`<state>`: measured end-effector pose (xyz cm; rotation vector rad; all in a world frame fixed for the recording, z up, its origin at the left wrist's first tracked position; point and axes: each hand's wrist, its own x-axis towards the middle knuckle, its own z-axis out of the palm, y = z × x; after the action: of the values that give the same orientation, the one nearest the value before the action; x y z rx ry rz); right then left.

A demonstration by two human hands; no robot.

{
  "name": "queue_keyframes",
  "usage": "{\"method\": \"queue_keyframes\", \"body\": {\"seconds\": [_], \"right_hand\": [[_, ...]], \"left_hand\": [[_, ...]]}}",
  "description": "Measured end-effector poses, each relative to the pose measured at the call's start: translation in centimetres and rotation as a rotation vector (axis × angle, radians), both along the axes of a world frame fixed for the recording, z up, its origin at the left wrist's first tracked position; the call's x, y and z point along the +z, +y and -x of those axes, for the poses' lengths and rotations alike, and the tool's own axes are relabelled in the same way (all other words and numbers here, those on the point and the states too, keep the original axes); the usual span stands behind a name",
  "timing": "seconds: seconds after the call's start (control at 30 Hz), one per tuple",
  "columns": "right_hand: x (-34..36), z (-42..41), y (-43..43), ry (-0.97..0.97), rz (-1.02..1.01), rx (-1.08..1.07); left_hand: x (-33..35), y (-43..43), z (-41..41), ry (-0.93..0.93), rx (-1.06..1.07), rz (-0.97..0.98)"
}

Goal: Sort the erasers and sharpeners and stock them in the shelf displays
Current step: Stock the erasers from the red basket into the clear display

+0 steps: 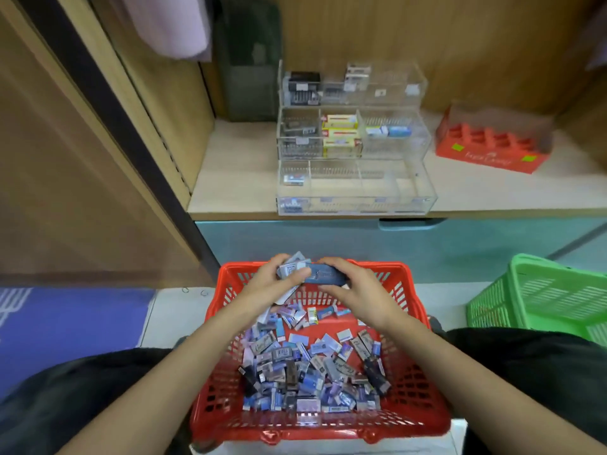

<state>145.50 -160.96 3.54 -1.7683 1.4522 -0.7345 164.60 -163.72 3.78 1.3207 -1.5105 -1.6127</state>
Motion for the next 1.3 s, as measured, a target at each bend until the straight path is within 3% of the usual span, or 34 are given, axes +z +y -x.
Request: {"method": "queue_keyframes", "body": {"seconds": [0.2,0.4,0.57,1.0,1.3], "right_hand": [[4.5,0.2,-0.1,-0.142,-0.018,-0.065],[8.5,0.8,-1.3,-0.008,0.327,-0.083],[10.2,0.8,-3.7,0.011,0.423,-0.089],[13.6,1.0,-16.0,0.074,0.488,-0.176],[16.6,0.5,-29.6,0.397,0.391,-0.316]], "left_hand": [[4.6,0.1,0.3,0.091,0.029,0.012],[8.3,-1.1,1.0,0.188,0.071,-0.003],[10.3,-3.3,1.7,0.205,0.169,0.060],[11.4,-11.3,0.0,0.203,0.447,0.113],[10.9,-16.3,-0.3,0.227,0.462,0.166]]}}
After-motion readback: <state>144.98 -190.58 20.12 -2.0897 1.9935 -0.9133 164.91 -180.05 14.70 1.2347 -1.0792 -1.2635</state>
